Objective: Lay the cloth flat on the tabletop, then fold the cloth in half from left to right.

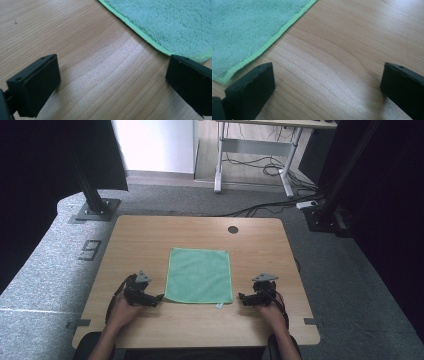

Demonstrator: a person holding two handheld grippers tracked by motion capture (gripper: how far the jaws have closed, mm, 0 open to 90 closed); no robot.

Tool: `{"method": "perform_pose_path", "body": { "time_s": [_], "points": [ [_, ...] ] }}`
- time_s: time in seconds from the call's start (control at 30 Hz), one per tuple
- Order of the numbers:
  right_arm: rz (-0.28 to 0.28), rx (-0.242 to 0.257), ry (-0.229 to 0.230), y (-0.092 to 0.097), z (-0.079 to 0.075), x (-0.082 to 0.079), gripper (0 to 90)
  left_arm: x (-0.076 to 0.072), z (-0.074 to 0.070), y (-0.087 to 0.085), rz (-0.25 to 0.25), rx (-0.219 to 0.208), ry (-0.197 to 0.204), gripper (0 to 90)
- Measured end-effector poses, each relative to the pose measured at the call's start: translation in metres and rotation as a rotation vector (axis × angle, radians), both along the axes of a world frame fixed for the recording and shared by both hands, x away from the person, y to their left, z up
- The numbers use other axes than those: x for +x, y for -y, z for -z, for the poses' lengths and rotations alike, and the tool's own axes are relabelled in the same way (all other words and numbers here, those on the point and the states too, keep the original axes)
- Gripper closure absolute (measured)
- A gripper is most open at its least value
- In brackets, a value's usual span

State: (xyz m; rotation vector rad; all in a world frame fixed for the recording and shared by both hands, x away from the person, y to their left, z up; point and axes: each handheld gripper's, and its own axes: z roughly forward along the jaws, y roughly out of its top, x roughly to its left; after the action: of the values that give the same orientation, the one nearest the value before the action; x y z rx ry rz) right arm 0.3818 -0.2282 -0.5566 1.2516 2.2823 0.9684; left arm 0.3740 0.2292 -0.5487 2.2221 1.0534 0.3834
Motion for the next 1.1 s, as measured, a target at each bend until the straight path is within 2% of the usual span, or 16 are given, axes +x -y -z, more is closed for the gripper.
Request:
{"method": "perform_pose_path", "body": {
  "time_s": [0.27, 0.37, 0.47, 0.6, 0.73, 0.83, 0.97, 1.07, 1.1],
  "points": [
    [0.004, -0.001, 0.001, -0.001, 0.000, 0.000, 0.0, 0.001, 0.000, -0.001, 0.008, 0.003, -0.002, 0.0],
    [0.003, -0.004, -0.003, -0.002, 0.000, 0.000, 0.0, 0.003, -0.002, 0.000, 0.013, 0.011, -0.022, 0.0],
    [0.005, -0.006, -0.010, -0.004, -0.001, -0.001, 0.0, 0.007, -0.006, -0.001, 0.010, -0.008, -0.037, 0.0],
    [0.005, -0.006, -0.016, -0.005, -0.002, -0.001, 0.0, 0.015, -0.014, -0.001, -0.005, -0.012, 0.000, 0.0],
    [-0.002, 0.002, -0.013, -0.012, -0.006, -0.003, 0.0, 0.031, -0.024, 0.003, -0.033, -0.016, 0.045, 0.0],
    [-0.012, 0.003, -0.010, -0.020, -0.010, -0.006, 0.0, 0.042, -0.024, 0.013, -0.029, -0.035, 0.053, 0.0],
    [-0.022, 0.005, -0.003, -0.032, -0.013, -0.009, 0.0, 0.049, -0.015, 0.024, -0.033, -0.010, 0.048, 0.0],
    [-0.027, -0.003, -0.004, -0.039, -0.011, -0.009, 0.0, 0.047, -0.008, 0.028, -0.033, 0.059, 0.039, 0.0],
    [-0.030, -0.007, -0.006, -0.040, -0.011, -0.009, 0.0, 0.047, -0.006, 0.029, -0.034, 0.066, 0.036, 0.0]
  ]
}}
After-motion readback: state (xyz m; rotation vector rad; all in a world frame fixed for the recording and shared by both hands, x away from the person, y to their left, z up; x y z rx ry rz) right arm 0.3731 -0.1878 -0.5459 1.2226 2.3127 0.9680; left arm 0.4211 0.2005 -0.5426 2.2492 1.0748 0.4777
